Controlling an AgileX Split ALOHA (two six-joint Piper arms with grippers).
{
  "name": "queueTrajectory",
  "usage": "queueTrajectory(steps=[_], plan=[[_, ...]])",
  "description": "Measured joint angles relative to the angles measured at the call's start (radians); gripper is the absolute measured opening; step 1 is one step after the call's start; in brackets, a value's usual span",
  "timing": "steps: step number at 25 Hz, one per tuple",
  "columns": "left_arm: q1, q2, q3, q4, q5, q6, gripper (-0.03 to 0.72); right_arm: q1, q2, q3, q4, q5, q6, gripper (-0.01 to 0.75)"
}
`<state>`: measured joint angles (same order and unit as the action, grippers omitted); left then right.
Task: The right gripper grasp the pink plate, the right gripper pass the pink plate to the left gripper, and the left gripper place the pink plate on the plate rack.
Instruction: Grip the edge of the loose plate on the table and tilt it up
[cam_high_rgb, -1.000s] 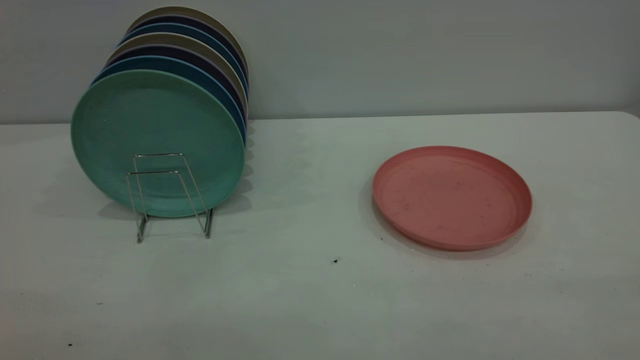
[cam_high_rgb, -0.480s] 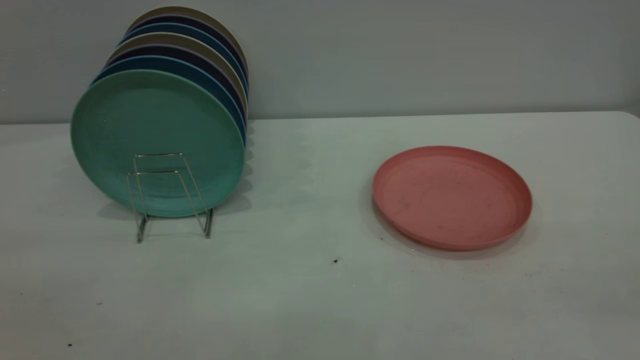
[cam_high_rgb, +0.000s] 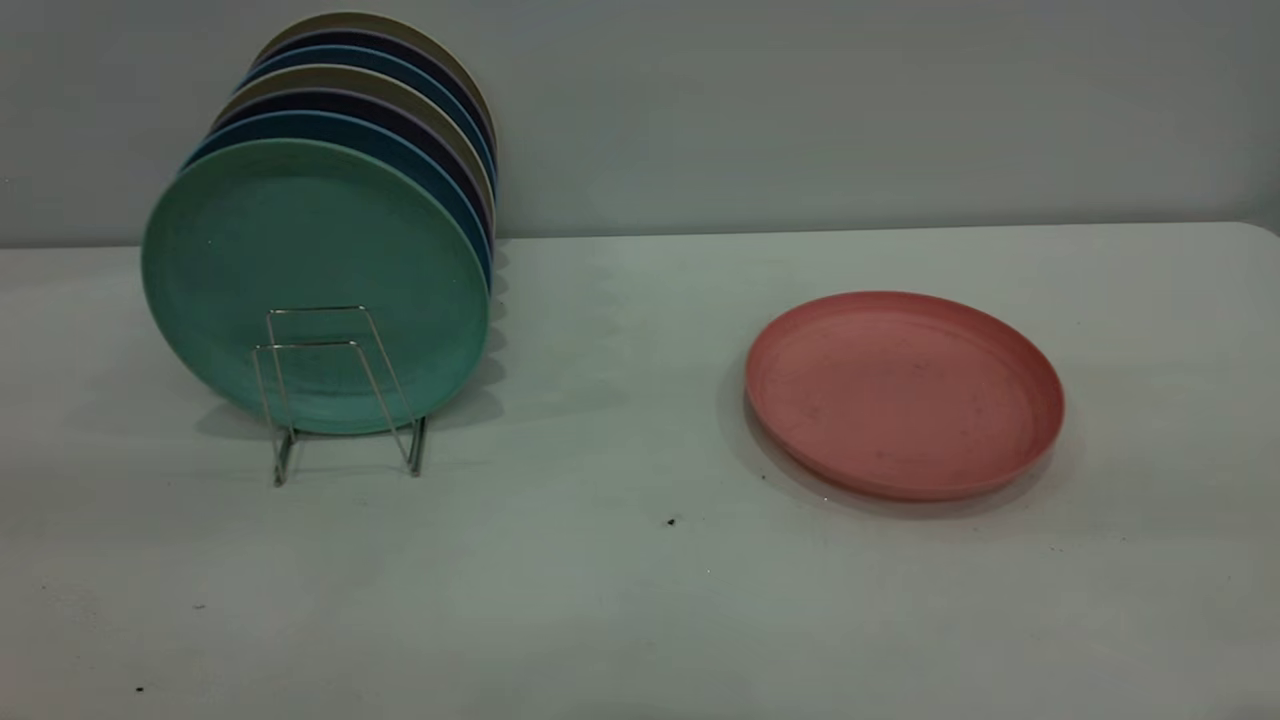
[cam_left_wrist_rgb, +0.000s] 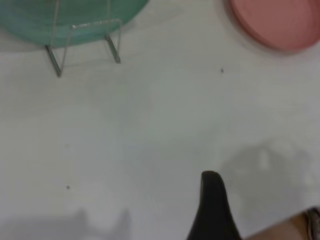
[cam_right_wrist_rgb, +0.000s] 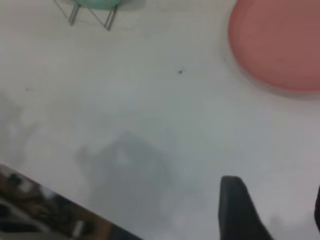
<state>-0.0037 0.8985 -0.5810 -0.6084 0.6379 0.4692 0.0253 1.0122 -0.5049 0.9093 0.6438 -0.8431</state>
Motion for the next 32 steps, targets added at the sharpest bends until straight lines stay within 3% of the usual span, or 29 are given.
queueTrajectory(steps=[5,11,15,18,26,32], plan=[[0.0,0.082,-0.026,-0.005,-0.075,0.009,0.566,0.0,0.168,-0.034,0.171,-0.078,-0.107,0.39],[0.0,0.101,-0.026,-0.048,-0.121,0.024,0.566,0.0,0.272,-0.044,0.322,-0.248,-0.244,0.39],[0.0,0.152,-0.026,-0.107,-0.122,0.079,0.566,0.0,0.435,-0.121,0.345,-0.256,-0.3,0.39],[0.0,0.184,-0.026,-0.175,-0.113,0.143,0.566,-0.031,0.591,-0.204,0.346,-0.213,-0.332,0.39],[0.0,0.189,-0.027,-0.211,-0.104,0.187,0.566,-0.258,0.937,-0.405,0.365,0.057,-0.393,0.388],[0.0,0.189,-0.027,-0.211,-0.103,0.19,0.566,-0.268,1.094,-0.523,0.389,0.09,-0.41,0.388]])
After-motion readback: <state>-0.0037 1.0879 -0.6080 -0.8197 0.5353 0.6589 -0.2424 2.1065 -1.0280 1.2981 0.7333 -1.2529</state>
